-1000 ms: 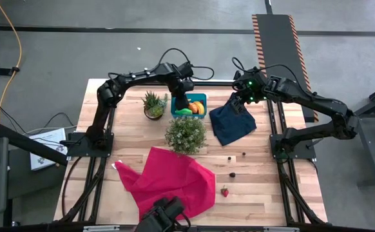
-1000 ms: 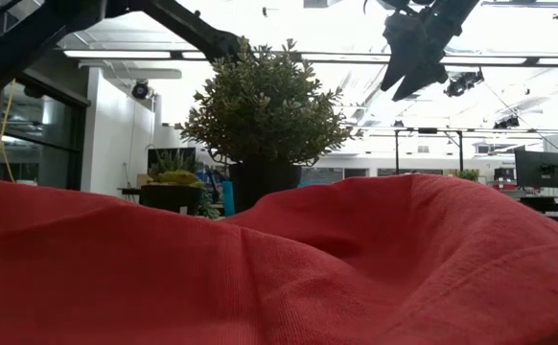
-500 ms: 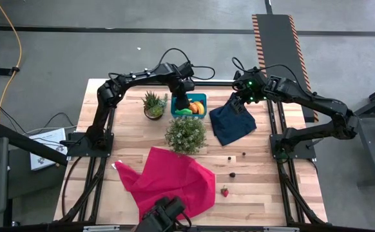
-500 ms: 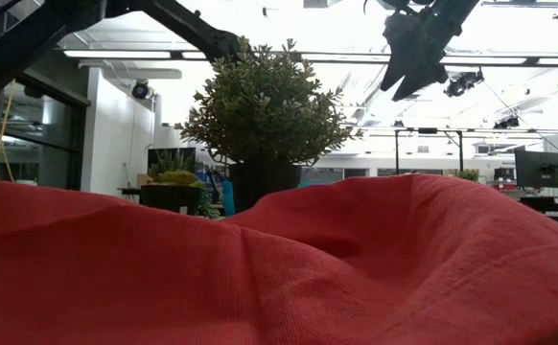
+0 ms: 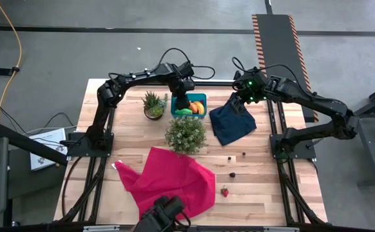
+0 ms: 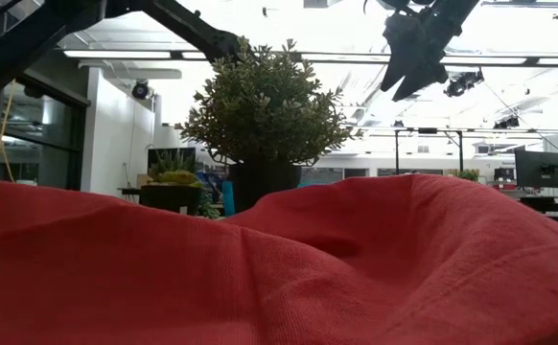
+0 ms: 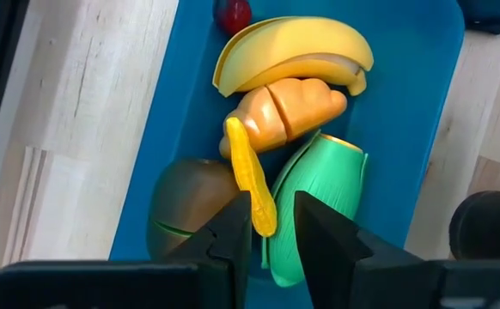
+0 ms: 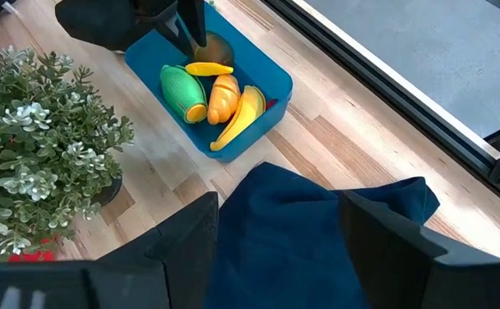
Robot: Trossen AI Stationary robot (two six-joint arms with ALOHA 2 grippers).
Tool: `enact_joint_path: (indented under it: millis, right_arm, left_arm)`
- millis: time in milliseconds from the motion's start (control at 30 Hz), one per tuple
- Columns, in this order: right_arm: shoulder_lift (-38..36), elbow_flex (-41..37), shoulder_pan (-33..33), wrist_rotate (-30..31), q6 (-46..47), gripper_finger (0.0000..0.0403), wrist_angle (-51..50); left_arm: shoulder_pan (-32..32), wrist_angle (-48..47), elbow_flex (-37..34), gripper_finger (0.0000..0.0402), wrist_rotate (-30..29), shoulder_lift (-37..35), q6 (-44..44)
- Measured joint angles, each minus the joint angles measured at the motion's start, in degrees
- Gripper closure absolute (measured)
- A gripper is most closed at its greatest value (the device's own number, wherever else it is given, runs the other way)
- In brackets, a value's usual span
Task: Pick and placing Produce into tupperware
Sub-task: Put the blackberry into the blue bin
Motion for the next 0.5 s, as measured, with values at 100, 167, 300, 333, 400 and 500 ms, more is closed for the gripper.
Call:
enact_joint_path:
  millis: [100,167,300,333,400,500]
  right_arm:
    - [0.00,0.00,-0.02,0.00,0.00,0.0171,0.00]
    - [0.00,0.00,-0.02,0.00,-0.02,0.0171,0.00]
    - [0.00,0.00,0.00,0.00,-0.11,0.0171,-0.02]
    - [0.00,0.00,0.00,0.02,-0.19,0.0171,-0.04]
    - [0.00,0.00,0.00,0.02,-0.38,0.0171,-0.26]
    - [0.00,0.00,0.00,0.02,-0.44,0.0171,-0.96]
  left_arm:
    - [0.02,0.10,0.00,0.0331,0.64,-0.10,-0.19]
    - [0.06,0.10,-0.01,0.0337,0.66,-0.65,-0.23]
    - [0.34,0.27,-0.02,0.0351,0.87,-2.98,-0.36]
    - [0.44,0.45,-0.02,0.0355,1.33,-3.67,-0.68]
    - [1.18,1.50,0.00,0.0361,2.39,-5.19,-1.48]
    - [2.50,2.92,0.00,0.0370,4.63,-7.83,-3.80]
